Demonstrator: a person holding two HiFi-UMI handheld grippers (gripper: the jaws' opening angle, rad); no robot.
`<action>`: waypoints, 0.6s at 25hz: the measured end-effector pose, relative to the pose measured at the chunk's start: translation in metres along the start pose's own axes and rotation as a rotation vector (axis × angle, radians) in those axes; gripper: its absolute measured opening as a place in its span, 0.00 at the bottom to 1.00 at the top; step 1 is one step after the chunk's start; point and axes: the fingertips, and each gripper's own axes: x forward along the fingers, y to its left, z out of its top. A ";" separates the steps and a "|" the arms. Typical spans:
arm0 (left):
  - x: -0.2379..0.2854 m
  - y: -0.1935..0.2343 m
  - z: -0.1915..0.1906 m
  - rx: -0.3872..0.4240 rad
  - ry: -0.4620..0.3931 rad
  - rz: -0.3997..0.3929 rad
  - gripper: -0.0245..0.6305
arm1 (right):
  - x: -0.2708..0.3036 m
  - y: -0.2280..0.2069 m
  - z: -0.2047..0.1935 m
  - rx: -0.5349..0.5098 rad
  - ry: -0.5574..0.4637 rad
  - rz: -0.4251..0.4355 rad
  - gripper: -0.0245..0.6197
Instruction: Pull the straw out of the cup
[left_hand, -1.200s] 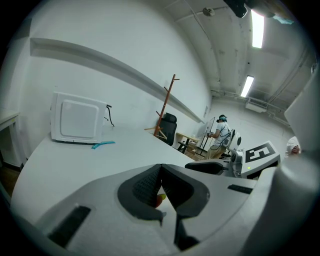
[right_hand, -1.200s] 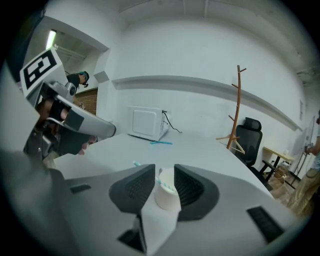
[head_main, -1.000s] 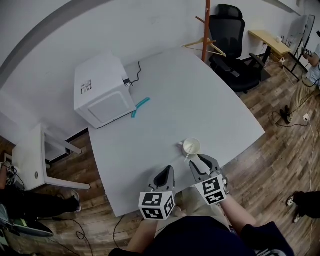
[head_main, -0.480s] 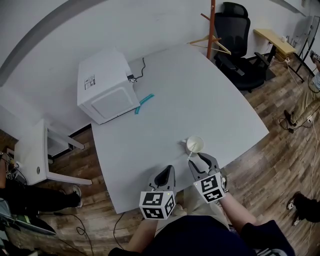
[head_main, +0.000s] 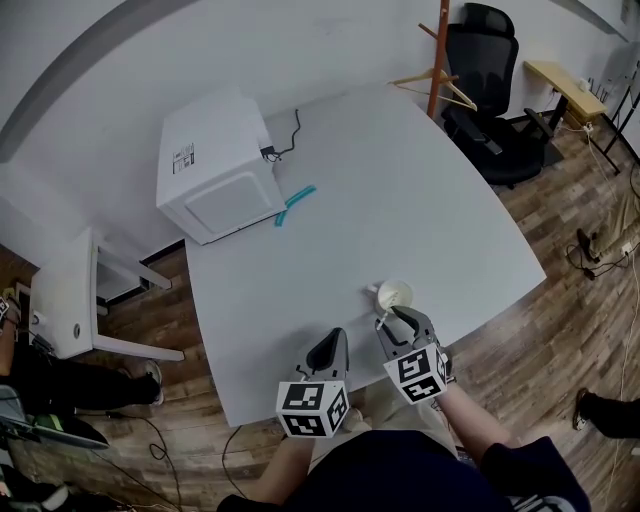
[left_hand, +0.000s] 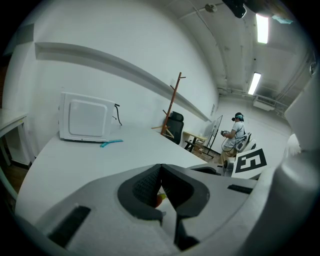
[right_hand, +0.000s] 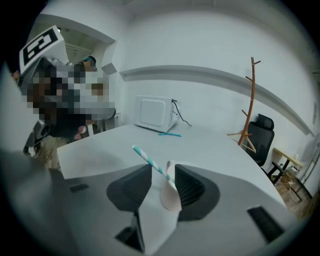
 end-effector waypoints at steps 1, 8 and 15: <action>0.001 0.000 0.000 -0.002 0.000 0.002 0.06 | 0.001 -0.001 0.000 -0.003 0.001 0.003 0.26; 0.007 0.000 0.001 -0.006 0.002 0.003 0.06 | 0.006 -0.005 0.002 -0.014 -0.003 0.003 0.19; 0.007 0.001 0.002 -0.003 -0.002 -0.003 0.06 | 0.003 -0.012 0.007 -0.032 -0.023 -0.036 0.13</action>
